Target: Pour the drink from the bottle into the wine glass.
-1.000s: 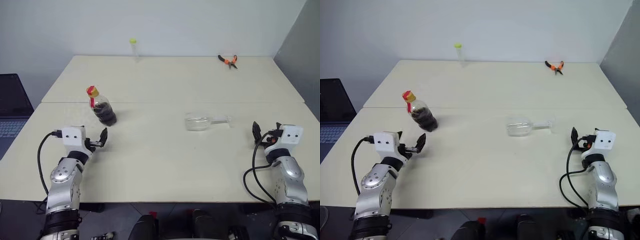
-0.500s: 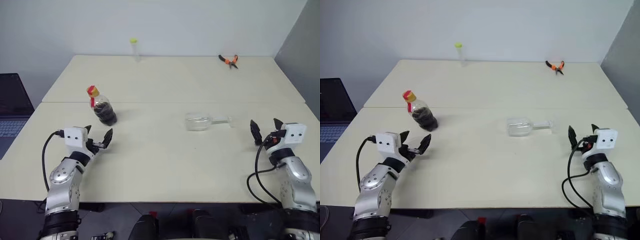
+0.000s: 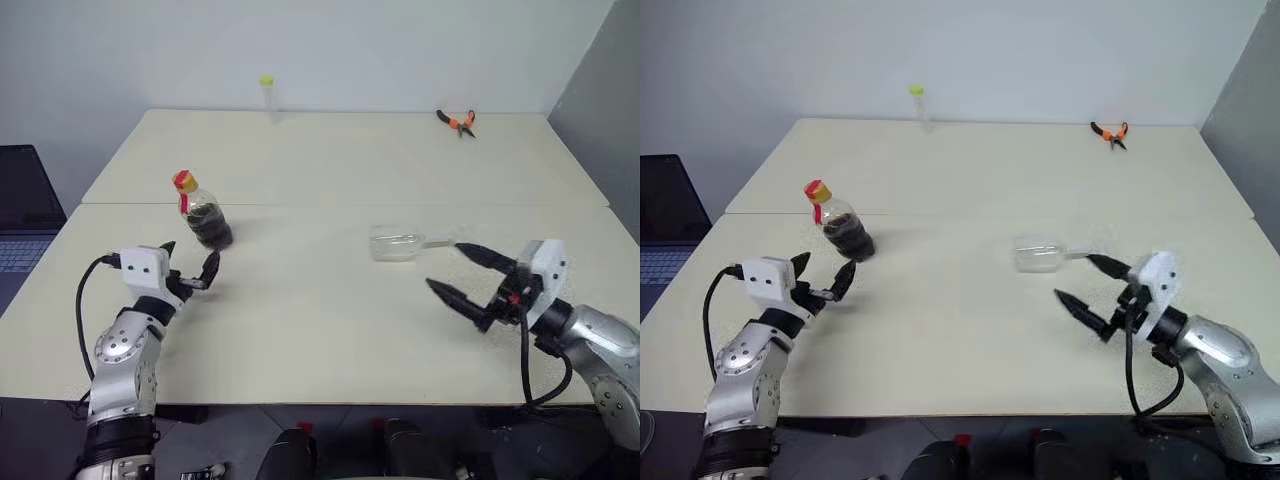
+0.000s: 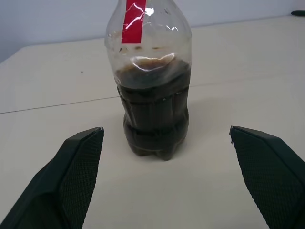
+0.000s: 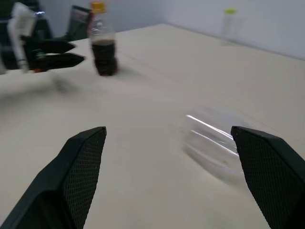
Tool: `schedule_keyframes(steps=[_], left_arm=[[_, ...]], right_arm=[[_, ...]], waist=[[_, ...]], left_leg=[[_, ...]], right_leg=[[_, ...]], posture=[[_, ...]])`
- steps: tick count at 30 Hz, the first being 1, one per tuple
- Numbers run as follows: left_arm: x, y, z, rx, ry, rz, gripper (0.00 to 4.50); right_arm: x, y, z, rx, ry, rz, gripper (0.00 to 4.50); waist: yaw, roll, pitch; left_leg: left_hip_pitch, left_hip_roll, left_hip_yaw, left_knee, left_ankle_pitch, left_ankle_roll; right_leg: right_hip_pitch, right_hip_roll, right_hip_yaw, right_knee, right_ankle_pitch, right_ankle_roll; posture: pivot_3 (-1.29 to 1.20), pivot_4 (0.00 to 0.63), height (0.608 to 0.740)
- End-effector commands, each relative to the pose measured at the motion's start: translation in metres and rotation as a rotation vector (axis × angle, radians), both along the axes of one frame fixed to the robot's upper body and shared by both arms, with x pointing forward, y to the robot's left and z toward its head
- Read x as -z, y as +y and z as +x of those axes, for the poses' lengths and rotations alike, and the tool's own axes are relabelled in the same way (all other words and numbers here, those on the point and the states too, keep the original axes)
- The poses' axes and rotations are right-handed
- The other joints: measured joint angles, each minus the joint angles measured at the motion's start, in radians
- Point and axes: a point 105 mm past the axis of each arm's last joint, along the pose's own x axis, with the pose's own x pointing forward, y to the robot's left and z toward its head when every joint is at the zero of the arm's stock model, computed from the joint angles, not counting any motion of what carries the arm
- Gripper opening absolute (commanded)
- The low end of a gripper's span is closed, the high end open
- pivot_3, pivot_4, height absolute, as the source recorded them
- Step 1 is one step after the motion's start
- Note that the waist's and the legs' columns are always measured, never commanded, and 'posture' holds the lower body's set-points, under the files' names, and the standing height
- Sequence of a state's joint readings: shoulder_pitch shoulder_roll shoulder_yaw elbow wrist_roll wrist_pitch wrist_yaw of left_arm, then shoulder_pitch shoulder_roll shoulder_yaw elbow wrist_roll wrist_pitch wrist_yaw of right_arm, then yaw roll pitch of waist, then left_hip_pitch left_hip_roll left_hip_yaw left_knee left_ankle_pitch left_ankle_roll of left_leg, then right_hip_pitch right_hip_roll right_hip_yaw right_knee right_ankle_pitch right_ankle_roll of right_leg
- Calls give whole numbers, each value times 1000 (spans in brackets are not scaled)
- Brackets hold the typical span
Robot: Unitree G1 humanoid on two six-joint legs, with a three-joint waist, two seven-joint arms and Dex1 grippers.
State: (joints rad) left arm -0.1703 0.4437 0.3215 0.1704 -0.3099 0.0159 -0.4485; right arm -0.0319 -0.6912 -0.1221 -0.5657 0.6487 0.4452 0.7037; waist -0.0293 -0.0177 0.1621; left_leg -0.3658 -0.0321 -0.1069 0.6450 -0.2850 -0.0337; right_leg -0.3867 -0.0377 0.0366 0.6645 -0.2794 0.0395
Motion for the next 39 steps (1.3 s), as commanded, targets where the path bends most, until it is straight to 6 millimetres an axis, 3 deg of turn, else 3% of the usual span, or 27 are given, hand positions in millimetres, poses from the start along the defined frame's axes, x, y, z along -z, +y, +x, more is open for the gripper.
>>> schedule_keyframes(steps=[1,15,29,38,39], left_arm=[[-12,5,2,-2,-35,-12,4475],[-5,14,31,-80,1,-16,4475],[-14,-3,70,7,-9,-10,4475],[-19,-6,83,6,-23,-60,4475],[-20,-7,83,18,-26,-64,4294]], right_arm=[[-12,12,-5,-71,-27,-6,4500],[-19,27,11,-103,-82,13,4500],[-22,41,13,-164,-105,17,4500],[-23,44,15,-168,-109,17,4500],[-23,45,15,-169,-110,17,4500]], waist=[[1,-1,0],[4,-3,1],[2,-3,2],[2,-3,2],[2,-3,2]], left_leg=[[0,0,0,0,0,0],[-1,0,0,0,0,0],[-2,-1,1,0,0,-1],[-2,-1,0,0,0,-1],[-2,-1,0,0,0,-1]], right_leg=[[0,0,0,0,0,0],[-1,0,-1,-1,0,0],[-2,-1,-3,-1,1,0],[-2,-1,-4,0,1,0],[-2,-1,-4,0,1,0]], posture=[[0,150,740],[0,150,740],[0,150,740],[0,150,740],[0,150,740]])
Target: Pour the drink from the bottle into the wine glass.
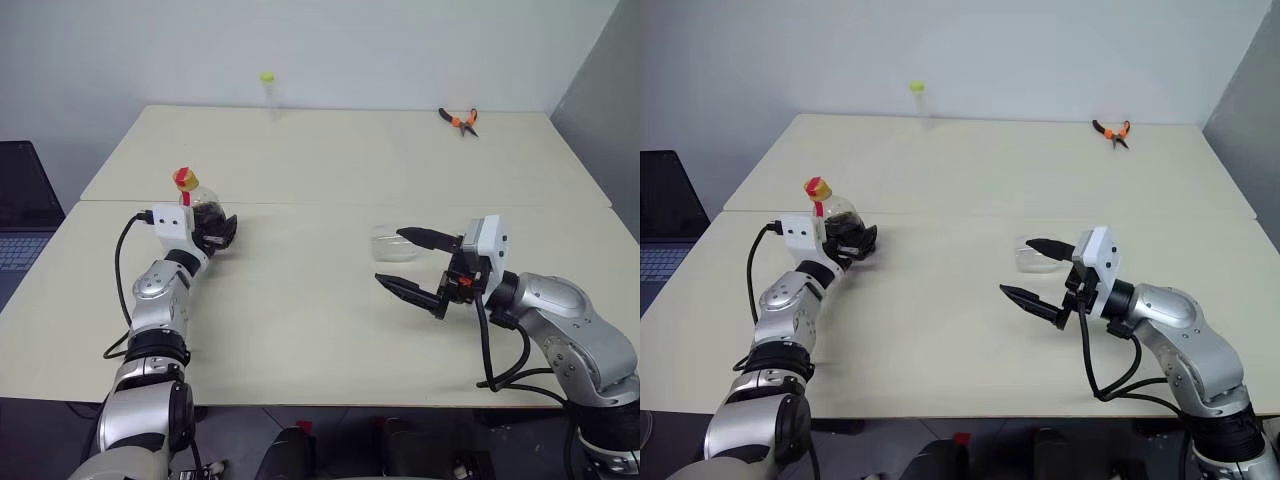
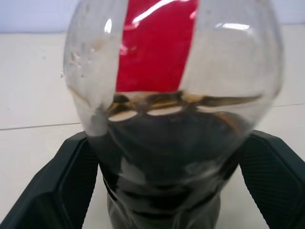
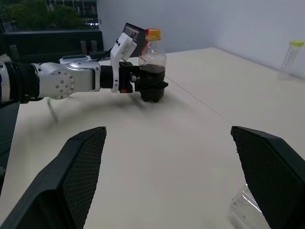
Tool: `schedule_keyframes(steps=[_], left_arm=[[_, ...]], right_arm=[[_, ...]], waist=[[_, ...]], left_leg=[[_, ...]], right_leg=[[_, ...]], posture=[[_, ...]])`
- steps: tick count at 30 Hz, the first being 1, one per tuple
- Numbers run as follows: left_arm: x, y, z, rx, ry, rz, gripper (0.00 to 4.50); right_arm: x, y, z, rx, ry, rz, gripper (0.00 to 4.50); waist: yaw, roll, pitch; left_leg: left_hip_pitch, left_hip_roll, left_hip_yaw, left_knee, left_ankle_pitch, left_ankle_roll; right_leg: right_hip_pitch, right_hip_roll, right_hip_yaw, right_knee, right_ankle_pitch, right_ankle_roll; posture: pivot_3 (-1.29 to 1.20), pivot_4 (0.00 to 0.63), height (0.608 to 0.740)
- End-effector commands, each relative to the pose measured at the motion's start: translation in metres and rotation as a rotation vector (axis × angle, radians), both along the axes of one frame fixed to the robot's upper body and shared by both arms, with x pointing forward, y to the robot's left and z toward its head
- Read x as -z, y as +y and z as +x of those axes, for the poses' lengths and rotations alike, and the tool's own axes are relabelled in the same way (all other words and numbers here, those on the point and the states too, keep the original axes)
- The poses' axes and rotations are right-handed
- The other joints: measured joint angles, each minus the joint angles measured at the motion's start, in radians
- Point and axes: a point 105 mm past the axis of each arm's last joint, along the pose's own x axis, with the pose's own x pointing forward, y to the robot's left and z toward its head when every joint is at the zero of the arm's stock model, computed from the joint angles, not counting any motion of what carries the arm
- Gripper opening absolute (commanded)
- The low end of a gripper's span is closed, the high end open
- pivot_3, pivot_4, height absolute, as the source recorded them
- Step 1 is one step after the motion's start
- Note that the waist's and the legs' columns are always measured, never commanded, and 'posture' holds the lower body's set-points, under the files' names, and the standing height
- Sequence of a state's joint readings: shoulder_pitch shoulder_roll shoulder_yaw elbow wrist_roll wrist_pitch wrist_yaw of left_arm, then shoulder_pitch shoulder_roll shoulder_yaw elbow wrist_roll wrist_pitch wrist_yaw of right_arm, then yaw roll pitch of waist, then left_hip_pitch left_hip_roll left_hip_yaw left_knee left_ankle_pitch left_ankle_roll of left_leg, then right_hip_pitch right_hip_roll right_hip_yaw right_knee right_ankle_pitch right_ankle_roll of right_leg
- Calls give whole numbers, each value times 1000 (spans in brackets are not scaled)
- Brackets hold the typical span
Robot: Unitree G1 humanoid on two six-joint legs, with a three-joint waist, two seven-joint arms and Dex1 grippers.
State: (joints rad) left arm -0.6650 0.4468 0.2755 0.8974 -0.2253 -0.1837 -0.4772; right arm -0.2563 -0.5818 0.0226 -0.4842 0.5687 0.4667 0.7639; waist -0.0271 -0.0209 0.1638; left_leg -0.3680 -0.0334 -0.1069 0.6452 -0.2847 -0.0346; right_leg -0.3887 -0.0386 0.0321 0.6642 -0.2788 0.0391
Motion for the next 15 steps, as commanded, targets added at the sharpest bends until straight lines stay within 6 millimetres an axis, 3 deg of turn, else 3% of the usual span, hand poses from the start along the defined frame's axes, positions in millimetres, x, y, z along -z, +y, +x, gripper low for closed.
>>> schedule_keyframes(steps=[1,8,11,15], left_arm=[[-19,-1,3,25,-70,1,4079],[-29,-8,2,80,-107,-11,2307],[-41,-41,-8,265,-152,73,1935],[-47,-94,-34,531,-151,120,1892]], right_arm=[[-10,2,-2,-13,-53,3,4500],[-12,-1,-5,-3,-64,0,4500],[-13,-5,-10,5,-59,-2,4500],[-14,-8,-18,25,-38,19,4500]], waist=[[0,0,0],[0,0,0],[0,-1,0],[1,-1,0]], left_leg=[[0,0,0,0,0,0],[-1,0,-1,0,0,0],[-2,0,-1,0,0,-1],[-11,-1,-2,2,2,-4]], right_leg=[[0,0,0,0,0,0],[-1,0,0,0,0,0],[-1,0,0,0,0,0],[-8,-2,2,0,0,0]], posture=[[0,150,740],[0,150,740],[0,150,740],[0,150,740]])
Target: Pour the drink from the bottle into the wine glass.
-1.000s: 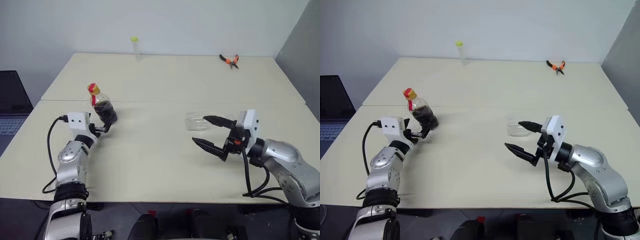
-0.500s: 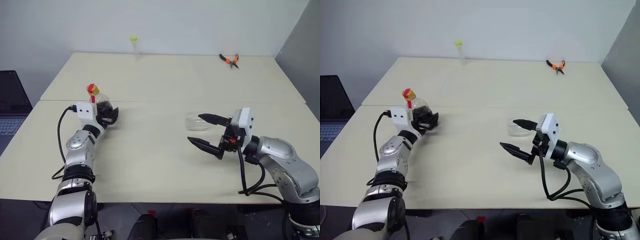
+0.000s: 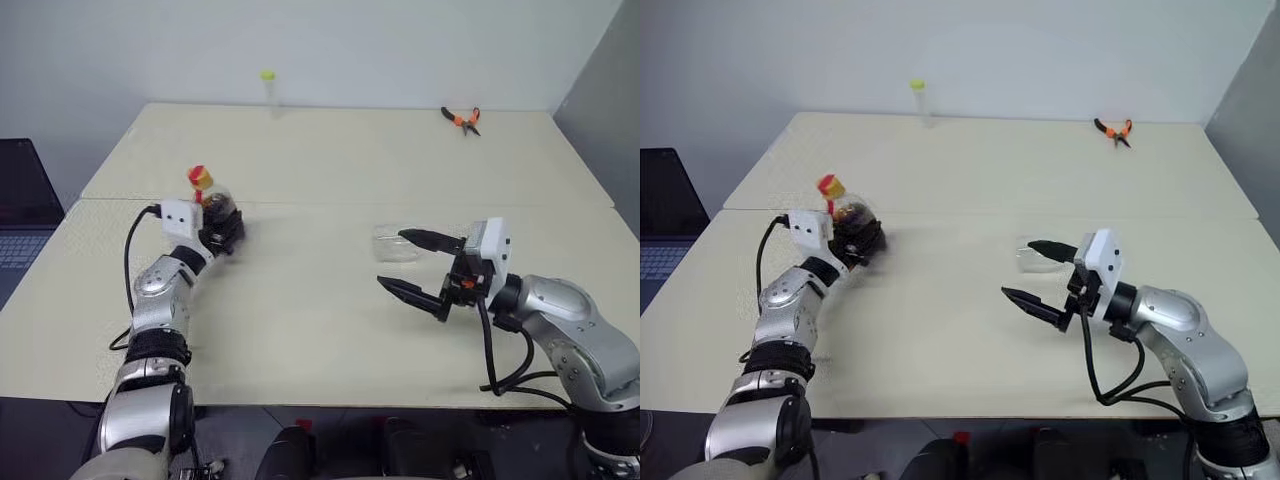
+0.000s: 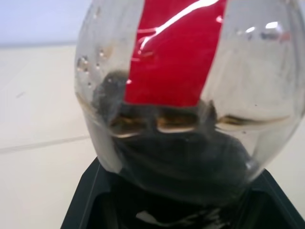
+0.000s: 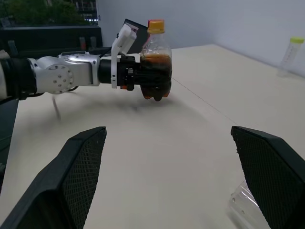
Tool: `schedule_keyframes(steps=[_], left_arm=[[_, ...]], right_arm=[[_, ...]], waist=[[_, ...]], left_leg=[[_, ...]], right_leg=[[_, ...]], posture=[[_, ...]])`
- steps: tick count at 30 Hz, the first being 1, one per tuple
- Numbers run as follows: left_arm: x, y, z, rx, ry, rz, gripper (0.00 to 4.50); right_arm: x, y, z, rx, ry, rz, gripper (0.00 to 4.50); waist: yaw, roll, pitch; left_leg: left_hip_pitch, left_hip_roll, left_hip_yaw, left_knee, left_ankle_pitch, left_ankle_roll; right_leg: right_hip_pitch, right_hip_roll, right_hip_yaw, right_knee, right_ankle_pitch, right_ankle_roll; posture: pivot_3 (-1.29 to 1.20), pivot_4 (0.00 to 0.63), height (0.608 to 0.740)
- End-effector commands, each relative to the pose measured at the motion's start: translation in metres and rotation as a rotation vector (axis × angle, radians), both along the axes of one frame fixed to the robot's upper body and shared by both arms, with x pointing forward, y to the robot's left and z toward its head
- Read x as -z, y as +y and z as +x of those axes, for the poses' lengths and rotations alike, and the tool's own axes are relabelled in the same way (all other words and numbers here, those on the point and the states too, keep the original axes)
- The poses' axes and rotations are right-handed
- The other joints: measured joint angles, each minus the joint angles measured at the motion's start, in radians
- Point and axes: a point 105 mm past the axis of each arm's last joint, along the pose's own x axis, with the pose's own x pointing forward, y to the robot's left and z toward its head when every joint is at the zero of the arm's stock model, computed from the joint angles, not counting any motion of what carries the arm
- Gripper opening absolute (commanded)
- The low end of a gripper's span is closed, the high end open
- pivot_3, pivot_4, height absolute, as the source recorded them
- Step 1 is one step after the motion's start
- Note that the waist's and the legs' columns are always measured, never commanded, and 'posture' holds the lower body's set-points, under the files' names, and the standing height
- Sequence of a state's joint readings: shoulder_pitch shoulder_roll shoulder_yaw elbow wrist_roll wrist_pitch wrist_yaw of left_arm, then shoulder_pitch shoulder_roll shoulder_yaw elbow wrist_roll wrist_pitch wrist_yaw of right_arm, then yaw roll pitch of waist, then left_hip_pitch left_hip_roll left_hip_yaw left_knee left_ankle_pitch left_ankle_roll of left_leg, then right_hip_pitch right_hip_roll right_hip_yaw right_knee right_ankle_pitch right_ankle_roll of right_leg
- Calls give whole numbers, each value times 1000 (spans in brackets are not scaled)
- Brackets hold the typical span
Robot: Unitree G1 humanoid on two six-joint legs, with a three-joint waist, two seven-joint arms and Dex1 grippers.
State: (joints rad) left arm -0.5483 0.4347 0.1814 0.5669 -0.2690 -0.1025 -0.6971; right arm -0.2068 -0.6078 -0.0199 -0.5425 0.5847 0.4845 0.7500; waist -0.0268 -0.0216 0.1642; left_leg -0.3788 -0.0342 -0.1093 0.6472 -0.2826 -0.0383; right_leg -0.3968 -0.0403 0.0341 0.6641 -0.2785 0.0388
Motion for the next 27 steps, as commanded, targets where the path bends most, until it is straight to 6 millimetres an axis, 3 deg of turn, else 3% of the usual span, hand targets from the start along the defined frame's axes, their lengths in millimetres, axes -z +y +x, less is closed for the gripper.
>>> schedule_keyframes(steps=[1,5,7,14,27], left_arm=[[-26,-47,-21,230,-55,25,1884],[-11,-110,-68,583,68,70,1826],[0,-129,-88,729,132,123,1816],[11,-153,-107,930,193,200,1711],[21,-161,-95,961,151,298,1549]], right_arm=[[-12,0,-12,-3,-28,31,4500],[-8,6,-28,14,1,32,4500],[-7,9,-33,24,18,33,4500],[-14,12,-30,73,44,4,4500],[-23,25,-23,14,110,-28,4500]], waist=[[1,0,0],[0,0,0],[0,0,0],[-4,0,0],[-1,0,0]], left_leg=[[-3,0,0,1,0,0],[-6,0,0,1,0,0],[-6,0,1,0,0,0],[0,0,3,3,-2,4],[-4,-2,1,9,-2,4]], right_leg=[[-3,0,0,1,0,0],[-8,0,1,3,0,0],[-8,0,2,3,0,0],[-7,3,3,14,0,0],[-7,2,3,13,0,-1]], posture=[[0,150,740],[0,150,740],[0,150,740],[0,150,740],[0,150,740]])
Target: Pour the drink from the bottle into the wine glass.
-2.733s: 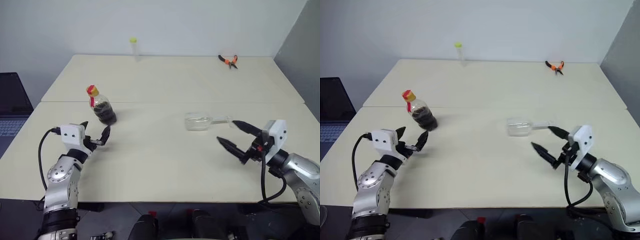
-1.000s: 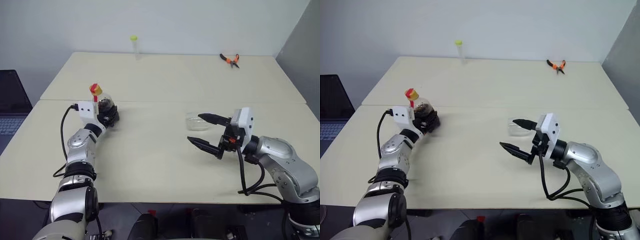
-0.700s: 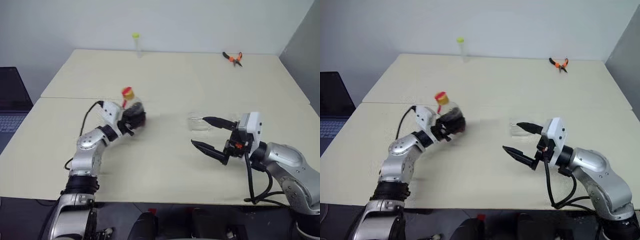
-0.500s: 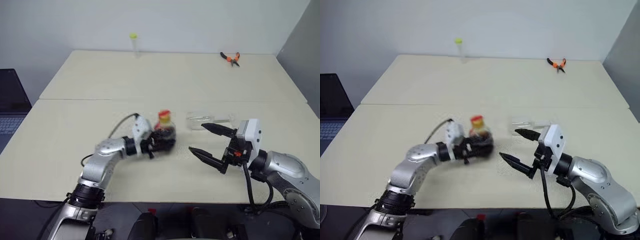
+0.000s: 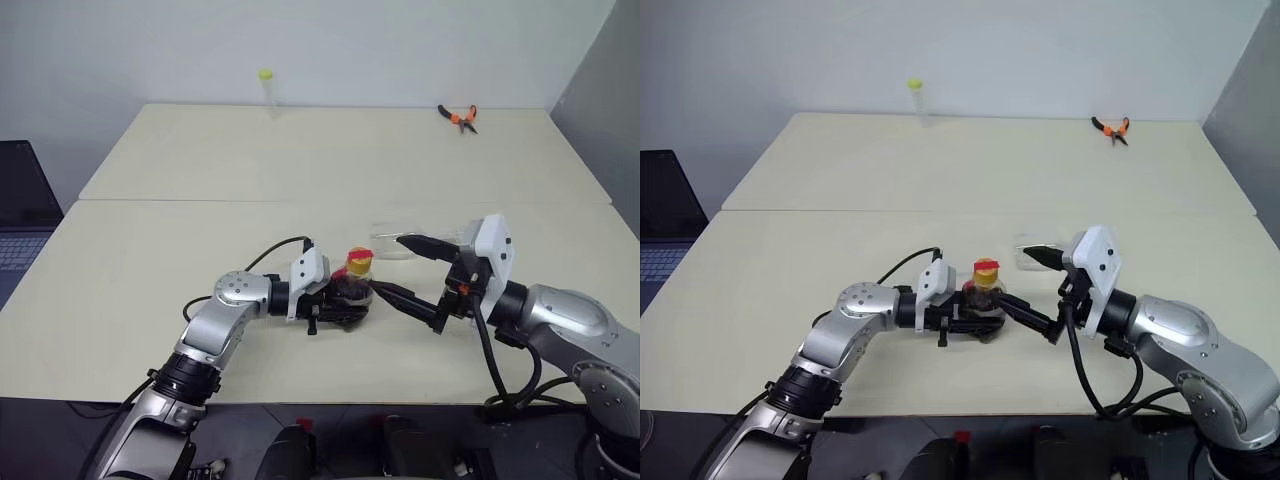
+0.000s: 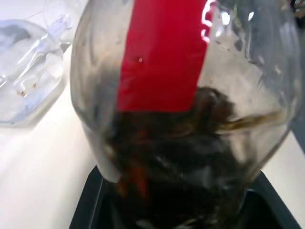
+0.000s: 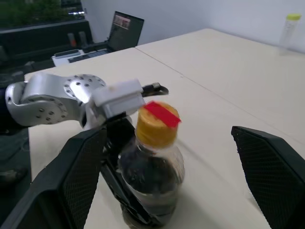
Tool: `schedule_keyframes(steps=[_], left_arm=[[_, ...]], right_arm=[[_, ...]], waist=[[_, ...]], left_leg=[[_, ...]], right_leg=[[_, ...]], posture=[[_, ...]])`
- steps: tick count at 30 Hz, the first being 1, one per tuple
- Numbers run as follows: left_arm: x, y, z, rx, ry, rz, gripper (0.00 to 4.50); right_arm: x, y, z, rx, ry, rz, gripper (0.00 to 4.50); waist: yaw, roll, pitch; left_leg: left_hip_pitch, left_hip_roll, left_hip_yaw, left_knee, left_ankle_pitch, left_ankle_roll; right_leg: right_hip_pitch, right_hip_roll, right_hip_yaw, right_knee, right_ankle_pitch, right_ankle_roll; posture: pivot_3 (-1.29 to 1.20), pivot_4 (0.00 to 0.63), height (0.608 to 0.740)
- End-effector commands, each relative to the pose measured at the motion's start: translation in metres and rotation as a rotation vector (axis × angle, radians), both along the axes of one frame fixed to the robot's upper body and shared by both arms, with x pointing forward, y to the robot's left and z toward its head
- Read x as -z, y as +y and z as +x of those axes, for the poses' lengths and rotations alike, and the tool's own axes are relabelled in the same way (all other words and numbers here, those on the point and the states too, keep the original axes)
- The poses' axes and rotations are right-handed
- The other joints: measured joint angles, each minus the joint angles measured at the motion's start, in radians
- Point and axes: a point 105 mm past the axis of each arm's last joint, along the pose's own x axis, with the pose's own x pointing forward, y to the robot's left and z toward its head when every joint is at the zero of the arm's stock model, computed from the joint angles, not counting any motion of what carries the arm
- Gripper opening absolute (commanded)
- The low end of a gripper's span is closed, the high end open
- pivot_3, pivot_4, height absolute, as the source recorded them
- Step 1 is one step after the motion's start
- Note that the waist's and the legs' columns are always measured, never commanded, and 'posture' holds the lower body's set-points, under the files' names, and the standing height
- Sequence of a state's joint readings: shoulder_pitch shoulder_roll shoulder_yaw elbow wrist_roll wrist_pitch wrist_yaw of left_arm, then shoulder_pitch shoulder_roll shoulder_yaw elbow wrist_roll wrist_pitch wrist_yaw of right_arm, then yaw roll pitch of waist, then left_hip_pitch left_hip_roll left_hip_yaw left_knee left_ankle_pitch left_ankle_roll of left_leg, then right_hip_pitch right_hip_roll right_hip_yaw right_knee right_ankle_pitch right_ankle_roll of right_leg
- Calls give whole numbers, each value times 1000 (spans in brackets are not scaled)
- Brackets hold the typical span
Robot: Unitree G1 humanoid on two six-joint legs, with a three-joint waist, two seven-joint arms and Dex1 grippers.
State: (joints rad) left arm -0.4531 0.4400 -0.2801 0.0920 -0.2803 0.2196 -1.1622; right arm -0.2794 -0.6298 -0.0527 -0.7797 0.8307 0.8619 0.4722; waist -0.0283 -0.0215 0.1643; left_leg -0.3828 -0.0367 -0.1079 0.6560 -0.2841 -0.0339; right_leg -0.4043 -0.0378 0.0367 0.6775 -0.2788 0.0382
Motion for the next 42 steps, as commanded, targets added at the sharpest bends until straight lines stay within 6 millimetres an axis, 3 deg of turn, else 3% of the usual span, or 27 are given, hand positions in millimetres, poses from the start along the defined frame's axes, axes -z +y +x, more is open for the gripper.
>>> schedule_keyframes(steps=[1,8,15,24,25,31,34,42], left_arm=[[-12,-8,3,26,-75,-15,1546],[-13,-11,8,15,-102,-20,1480],[-14,-13,10,6,-117,-25,1420],[-14,-13,11,4,-122,-22,1322],[-15,-14,11,4,-124,-23,1311],[-16,-16,9,14,-124,-30,1100],[-19,-18,-1,71,-106,-38,1039],[-23,-25,-21,154,-93,-49,987]], right_arm=[[-6,5,-2,-23,-11,-26,4500],[1,7,19,49,1,-67,4500],[-2,8,23,43,-12,-54,4500],[-5,16,20,6,-13,-50,1384],[-5,17,20,8,-12,-54,1266],[-8,17,22,-1,-27,-65,1273],[-14,11,24,-126,-66,-93,1273],[-3,-12,47,-405,-85,-384,1273]], waist=[[0,0,0],[0,0,0],[0,0,0],[0,0,0],[0,0,0],[0,0,0],[-1,0,0],[-5,1,1]], left_leg=[[-1,0,0,1,0,0],[-1,0,-1,3,0,0],[-1,-1,0,3,0,0],[-1,-1,-1,4,0,0],[-1,-1,-1,4,0,0],[-1,-1,-1,4,0,0],[-1,-1,0,4,0,0],[-1,-1,1,5,-1,1]], right_leg=[[0,0,0,1,0,0],[0,0,0,1,0,0],[0,0,0,1,0,0],[0,0,0,2,0,0],[0,0,0,2,0,0],[0,0,0,2,0,0],[0,0,-1,2,0,0],[0,0,-3,2,0,0]], posture=[[0,150,740],[0,150,740],[0,150,740],[0,150,740],[0,150,740],[0,150,740],[0,150,740],[0,150,740]])
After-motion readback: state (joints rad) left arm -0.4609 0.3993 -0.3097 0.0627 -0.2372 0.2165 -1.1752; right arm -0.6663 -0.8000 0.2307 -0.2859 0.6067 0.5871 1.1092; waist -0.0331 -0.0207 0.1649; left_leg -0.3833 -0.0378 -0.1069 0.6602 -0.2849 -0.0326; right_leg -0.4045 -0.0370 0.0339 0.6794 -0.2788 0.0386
